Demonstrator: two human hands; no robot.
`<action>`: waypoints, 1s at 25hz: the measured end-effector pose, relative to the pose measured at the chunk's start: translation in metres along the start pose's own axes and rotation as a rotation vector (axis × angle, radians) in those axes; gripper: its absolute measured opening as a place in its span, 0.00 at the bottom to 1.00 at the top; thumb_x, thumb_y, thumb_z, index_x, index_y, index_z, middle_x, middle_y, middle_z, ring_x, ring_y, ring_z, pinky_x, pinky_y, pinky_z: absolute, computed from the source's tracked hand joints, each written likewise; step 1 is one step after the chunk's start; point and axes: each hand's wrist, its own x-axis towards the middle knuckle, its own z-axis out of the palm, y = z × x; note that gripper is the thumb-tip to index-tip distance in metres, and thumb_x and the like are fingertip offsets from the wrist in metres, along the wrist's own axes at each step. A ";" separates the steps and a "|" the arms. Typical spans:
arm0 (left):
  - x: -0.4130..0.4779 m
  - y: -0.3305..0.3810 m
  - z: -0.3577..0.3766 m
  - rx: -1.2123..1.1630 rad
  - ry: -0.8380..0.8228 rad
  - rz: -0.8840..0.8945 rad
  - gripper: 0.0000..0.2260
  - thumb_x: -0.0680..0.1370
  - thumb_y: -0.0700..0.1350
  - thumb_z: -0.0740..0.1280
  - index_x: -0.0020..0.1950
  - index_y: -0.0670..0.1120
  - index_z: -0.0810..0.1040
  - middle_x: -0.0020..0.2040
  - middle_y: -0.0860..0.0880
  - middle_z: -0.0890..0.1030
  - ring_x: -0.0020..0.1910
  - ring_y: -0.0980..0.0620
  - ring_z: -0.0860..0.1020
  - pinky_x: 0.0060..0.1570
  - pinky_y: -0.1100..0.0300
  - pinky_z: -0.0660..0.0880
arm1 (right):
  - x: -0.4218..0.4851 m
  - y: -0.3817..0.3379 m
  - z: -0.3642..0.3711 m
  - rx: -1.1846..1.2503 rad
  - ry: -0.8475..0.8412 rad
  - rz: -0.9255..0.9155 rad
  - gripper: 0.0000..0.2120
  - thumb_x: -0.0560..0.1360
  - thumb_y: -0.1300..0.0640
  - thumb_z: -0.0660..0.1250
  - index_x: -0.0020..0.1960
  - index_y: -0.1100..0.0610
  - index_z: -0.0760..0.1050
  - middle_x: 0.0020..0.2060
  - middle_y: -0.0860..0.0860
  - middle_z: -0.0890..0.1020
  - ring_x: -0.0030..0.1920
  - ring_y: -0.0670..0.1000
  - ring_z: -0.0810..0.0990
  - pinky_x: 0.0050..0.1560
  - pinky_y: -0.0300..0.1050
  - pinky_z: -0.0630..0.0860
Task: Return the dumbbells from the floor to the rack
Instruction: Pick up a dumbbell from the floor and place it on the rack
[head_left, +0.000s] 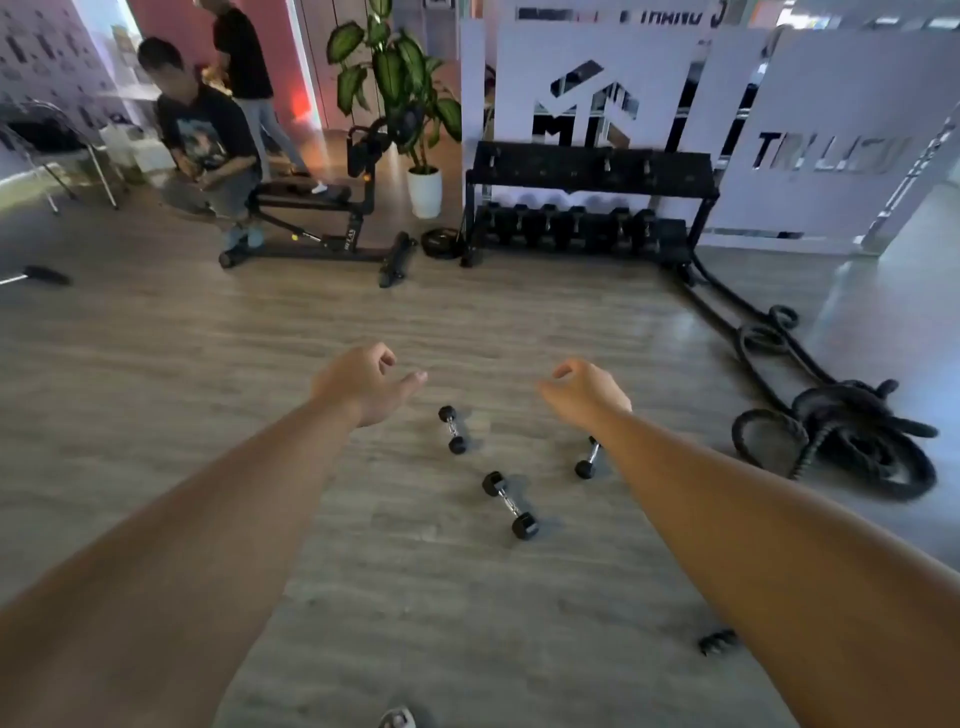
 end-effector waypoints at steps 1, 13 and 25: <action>0.011 -0.016 -0.005 -0.043 -0.019 -0.032 0.29 0.74 0.71 0.66 0.65 0.51 0.77 0.59 0.53 0.79 0.54 0.50 0.77 0.55 0.52 0.75 | 0.011 -0.013 0.012 0.061 -0.004 0.039 0.21 0.72 0.40 0.64 0.62 0.46 0.77 0.55 0.47 0.84 0.55 0.54 0.82 0.58 0.50 0.79; 0.147 -0.130 -0.024 -0.209 -0.147 -0.045 0.30 0.72 0.72 0.67 0.64 0.52 0.77 0.58 0.53 0.80 0.54 0.50 0.79 0.54 0.51 0.76 | 0.092 -0.122 0.106 0.141 -0.036 0.164 0.19 0.74 0.42 0.64 0.59 0.52 0.79 0.50 0.50 0.86 0.52 0.55 0.84 0.52 0.50 0.80; 0.316 -0.137 0.027 -0.211 -0.229 -0.049 0.27 0.65 0.74 0.67 0.54 0.56 0.78 0.54 0.57 0.82 0.53 0.53 0.80 0.51 0.54 0.74 | 0.267 -0.115 0.186 0.327 -0.113 0.317 0.23 0.76 0.40 0.67 0.65 0.53 0.76 0.55 0.51 0.83 0.51 0.52 0.80 0.47 0.45 0.73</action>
